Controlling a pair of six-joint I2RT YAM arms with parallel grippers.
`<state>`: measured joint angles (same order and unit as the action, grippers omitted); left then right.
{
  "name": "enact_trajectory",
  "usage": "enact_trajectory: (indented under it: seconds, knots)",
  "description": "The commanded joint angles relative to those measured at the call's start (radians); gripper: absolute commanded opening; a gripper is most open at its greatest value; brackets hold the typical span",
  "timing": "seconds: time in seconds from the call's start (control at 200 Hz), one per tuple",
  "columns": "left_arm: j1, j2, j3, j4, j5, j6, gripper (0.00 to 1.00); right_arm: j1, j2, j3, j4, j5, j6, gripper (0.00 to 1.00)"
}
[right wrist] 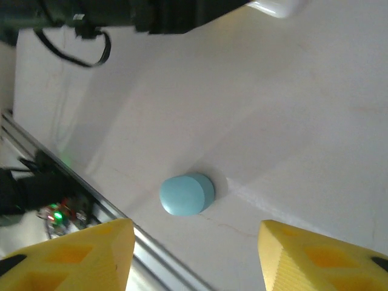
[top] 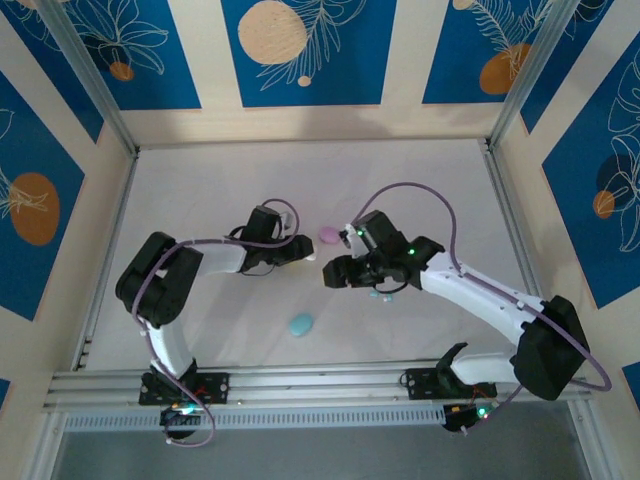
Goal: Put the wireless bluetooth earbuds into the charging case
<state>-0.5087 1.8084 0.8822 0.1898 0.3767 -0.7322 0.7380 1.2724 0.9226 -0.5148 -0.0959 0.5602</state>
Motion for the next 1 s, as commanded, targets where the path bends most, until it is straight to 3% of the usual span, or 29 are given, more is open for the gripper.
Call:
enact_trajectory:
  seconds: [0.0, 0.12, 0.265, 0.345, 0.49, 0.695, 0.995]
  knots:
    - [0.025, -0.061, -0.002, -0.16, -0.078, 0.07, 0.62, 0.051, 0.014, -0.025, 0.083, 0.07, -0.257, 0.58]
    - [0.042, -0.167, -0.014, -0.264, -0.158, 0.138, 0.68, 0.097, 0.031, -0.033, 0.122, 0.041, -0.563, 0.59]
    - [0.068, -0.344, -0.072, -0.321, -0.244, 0.181, 0.73, 0.128, 0.068, -0.057, 0.104, -0.06, -1.043, 0.6]
    - [0.089, -0.44, -0.11, -0.331, -0.261, 0.198, 0.74, 0.138, 0.111, -0.067, 0.104, -0.095, -1.202, 0.62]
    - [0.11, -0.62, -0.166, -0.366, -0.316, 0.242, 0.75, 0.153, 0.241, -0.005, 0.044, -0.146, -1.306, 0.61]
    - [0.138, -0.823, -0.214, -0.424, -0.406, 0.316, 0.79, 0.194, 0.319, -0.003, 0.119, -0.149, -1.372, 0.62]
    - [0.149, -0.922, -0.251, -0.434, -0.444, 0.338, 0.82, 0.206, 0.395, 0.038, 0.137, -0.113, -1.411, 0.62]
